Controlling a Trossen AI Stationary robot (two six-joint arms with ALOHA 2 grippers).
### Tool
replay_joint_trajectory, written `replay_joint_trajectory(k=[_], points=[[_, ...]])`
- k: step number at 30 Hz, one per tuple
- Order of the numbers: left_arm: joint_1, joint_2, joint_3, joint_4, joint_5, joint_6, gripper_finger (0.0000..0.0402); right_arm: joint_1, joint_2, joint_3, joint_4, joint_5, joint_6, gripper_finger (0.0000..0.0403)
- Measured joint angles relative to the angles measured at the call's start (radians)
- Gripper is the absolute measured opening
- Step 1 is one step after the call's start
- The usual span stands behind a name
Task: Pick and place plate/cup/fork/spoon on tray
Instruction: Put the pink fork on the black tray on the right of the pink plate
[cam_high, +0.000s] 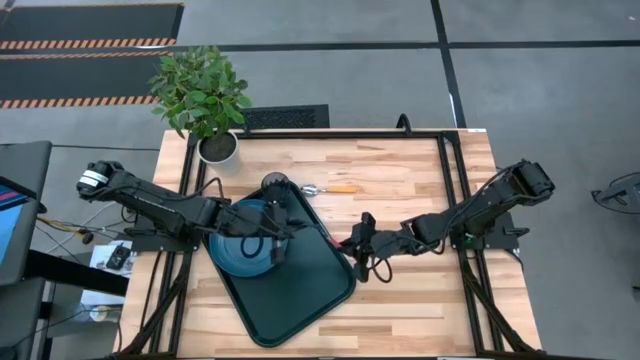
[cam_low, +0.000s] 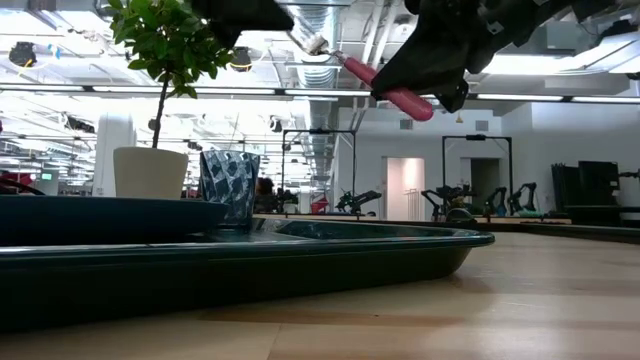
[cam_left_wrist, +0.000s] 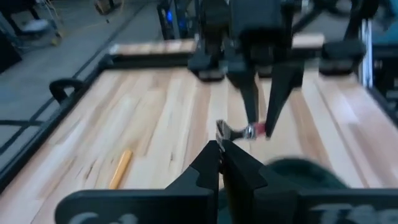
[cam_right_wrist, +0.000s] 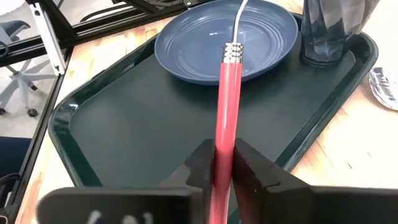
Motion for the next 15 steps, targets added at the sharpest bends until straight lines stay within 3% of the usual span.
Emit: replay_joint_trajectory(k=[8, 12, 15], points=[[0.002, 0.0, 0.083, -0.262, 0.024, 0.023, 0.0, 0.0, 0.0, 0.0, 0.005, -0.001, -0.007, 0.0178], [0.006, 0.0, 0.172, -0.416, 0.127, 0.109, 0.0, 0.004, -0.015, 0.0, -0.001, -0.051, 0.015, 0.0212], [0.018, 0.0, 0.26, -0.58, 0.271, 0.163, 0.0, 0.016, -0.051, 0.0, -0.02, -0.109, 0.045, 0.0222]])
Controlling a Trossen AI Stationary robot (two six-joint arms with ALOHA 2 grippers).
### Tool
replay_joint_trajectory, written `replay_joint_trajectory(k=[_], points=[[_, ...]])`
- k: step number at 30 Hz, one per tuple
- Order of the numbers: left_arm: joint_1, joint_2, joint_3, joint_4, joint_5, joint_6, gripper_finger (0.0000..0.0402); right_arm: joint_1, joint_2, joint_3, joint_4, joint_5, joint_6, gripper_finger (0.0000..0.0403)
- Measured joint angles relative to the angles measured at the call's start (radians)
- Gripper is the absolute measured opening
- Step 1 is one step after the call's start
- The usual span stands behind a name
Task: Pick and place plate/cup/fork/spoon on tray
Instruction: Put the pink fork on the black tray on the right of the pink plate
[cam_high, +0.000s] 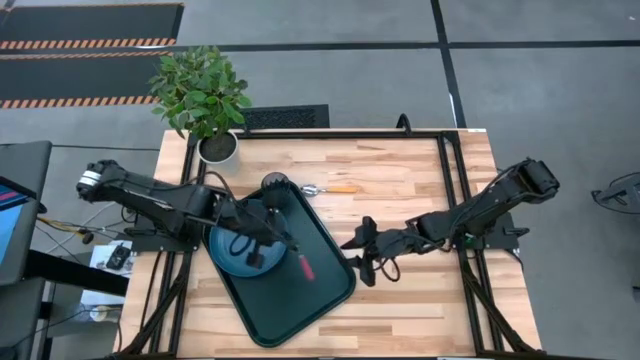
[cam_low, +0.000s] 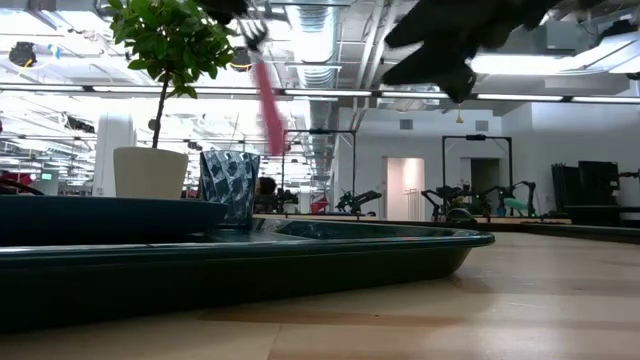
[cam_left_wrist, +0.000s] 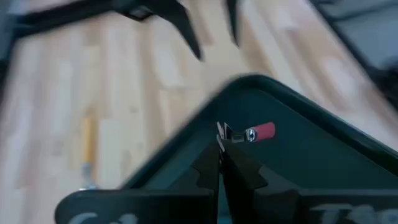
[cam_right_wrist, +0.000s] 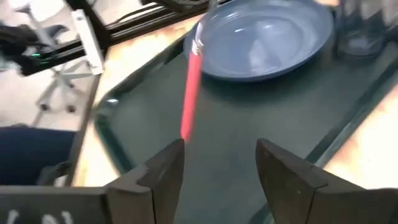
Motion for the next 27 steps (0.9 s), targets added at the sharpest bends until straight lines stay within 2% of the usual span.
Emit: replay_joint_trajectory(k=[4, 8, 15, 20, 27], points=[[0.005, 0.0, 0.103, -0.164, 0.147, 0.055, 0.0, 0.044, -0.054, 0.0, -0.069, -0.006, 0.031, 0.0221], [0.003, 0.0, 0.136, -0.265, 0.254, 0.085, 0.0, 0.092, -0.093, 0.0, -0.148, 0.012, 0.092, 0.0214], [-0.015, 0.04, 0.136, -0.375, 0.306, 0.117, 0.0, 0.139, -0.096, 0.0, -0.188, 0.026, 0.169, 0.0204], [-0.047, 0.125, 0.135, -0.4, 0.412, 0.142, 0.0, 0.144, -0.096, 0.0, -0.192, 0.062, 0.176, 0.0204], [-0.103, 0.247, 0.136, -0.431, 0.41, 0.275, 0.0, 0.143, -0.096, 0.0, -0.196, 0.063, 0.176, 0.0202]])
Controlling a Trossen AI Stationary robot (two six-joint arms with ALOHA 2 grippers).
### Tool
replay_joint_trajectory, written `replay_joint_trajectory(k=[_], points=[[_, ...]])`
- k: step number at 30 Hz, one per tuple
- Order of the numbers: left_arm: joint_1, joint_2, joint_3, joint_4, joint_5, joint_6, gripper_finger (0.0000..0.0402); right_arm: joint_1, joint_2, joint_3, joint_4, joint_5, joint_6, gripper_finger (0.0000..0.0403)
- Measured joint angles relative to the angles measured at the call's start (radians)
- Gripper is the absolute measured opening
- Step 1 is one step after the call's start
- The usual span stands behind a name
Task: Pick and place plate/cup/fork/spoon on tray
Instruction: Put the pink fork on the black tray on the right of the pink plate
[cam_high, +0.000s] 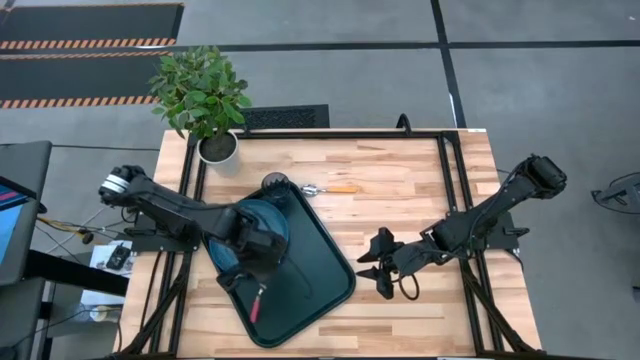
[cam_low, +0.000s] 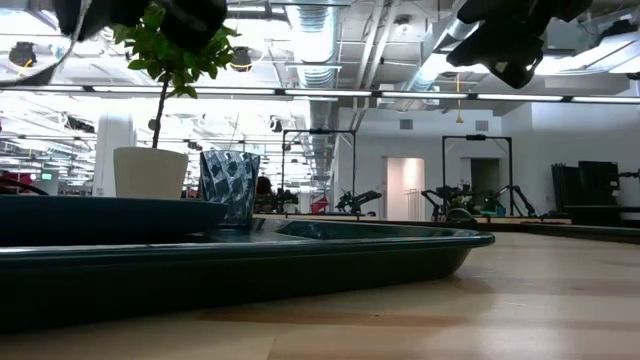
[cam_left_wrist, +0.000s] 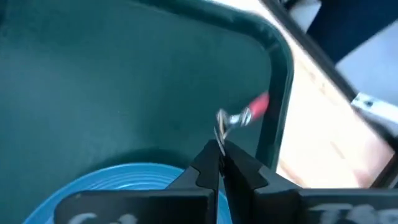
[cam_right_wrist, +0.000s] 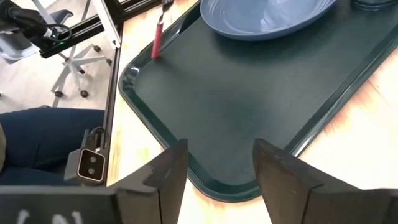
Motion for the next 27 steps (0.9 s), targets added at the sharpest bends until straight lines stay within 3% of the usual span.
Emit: replay_joint_trajectory(k=[4, 17, 27], points=[[-0.002, 0.072, 0.03, -0.064, -0.037, 0.055, 0.0, 0.0, 0.0, 0.0, -0.002, 0.0, -0.001, 0.02], [-0.003, 0.276, 0.298, -0.218, -0.187, 0.259, 0.0, 0.0, 0.0, 0.0, -0.008, 0.0, -0.002, 0.0196], [-0.003, 0.312, 0.321, -0.193, -0.293, 0.355, 0.0006, 0.0, 0.0, 0.0, -0.012, 0.0, -0.002, 0.0194]])
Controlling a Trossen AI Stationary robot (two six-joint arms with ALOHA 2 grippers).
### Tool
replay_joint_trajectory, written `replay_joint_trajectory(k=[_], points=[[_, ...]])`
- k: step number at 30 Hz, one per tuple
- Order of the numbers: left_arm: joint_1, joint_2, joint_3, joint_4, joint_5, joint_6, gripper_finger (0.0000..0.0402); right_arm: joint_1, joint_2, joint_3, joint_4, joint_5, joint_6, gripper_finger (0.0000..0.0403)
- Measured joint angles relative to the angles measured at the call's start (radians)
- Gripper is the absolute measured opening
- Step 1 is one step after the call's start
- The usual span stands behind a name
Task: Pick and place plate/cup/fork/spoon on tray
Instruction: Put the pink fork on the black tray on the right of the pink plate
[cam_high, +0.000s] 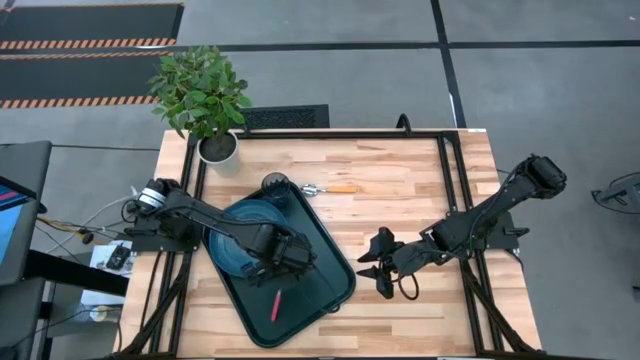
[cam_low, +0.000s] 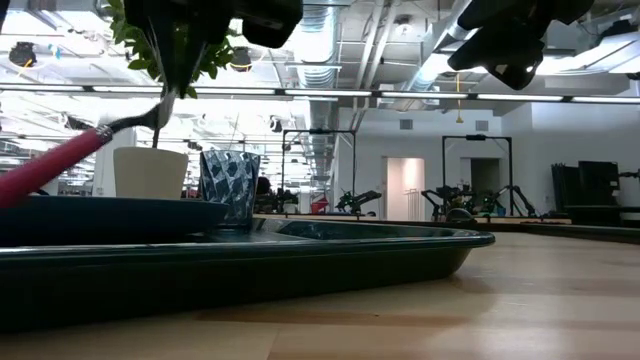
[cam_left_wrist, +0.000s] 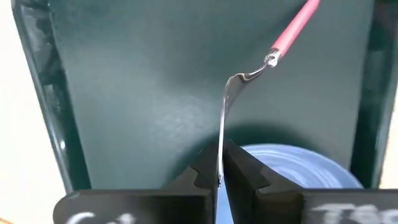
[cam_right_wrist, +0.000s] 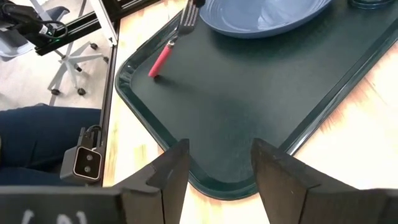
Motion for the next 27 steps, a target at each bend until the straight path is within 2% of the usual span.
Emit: replay_joint_trajectory(k=[16, 21, 25, 27], points=[[0.0, 0.0, -0.001, 0.156, -0.025, -0.026, 0.0096, 0.0, 0.0, 0.0, -0.001, 0.002, 0.002, 0.0192], [0.0, 0.0, 0.041, 0.118, -0.033, -0.217, 0.0106, 0.0, 0.0, 0.0, 0.001, 0.062, 0.018, 0.0195], [-0.01, -0.015, 0.081, -0.012, 0.054, -0.43, 0.0104, -0.016, 0.035, 0.0, 0.069, 0.15, 0.018, 0.0195], [-0.035, -0.057, 0.08, -0.036, 0.09, -0.501, 0.01, -0.042, 0.079, 0.002, 0.161, 0.154, 0.011, 0.0193]])
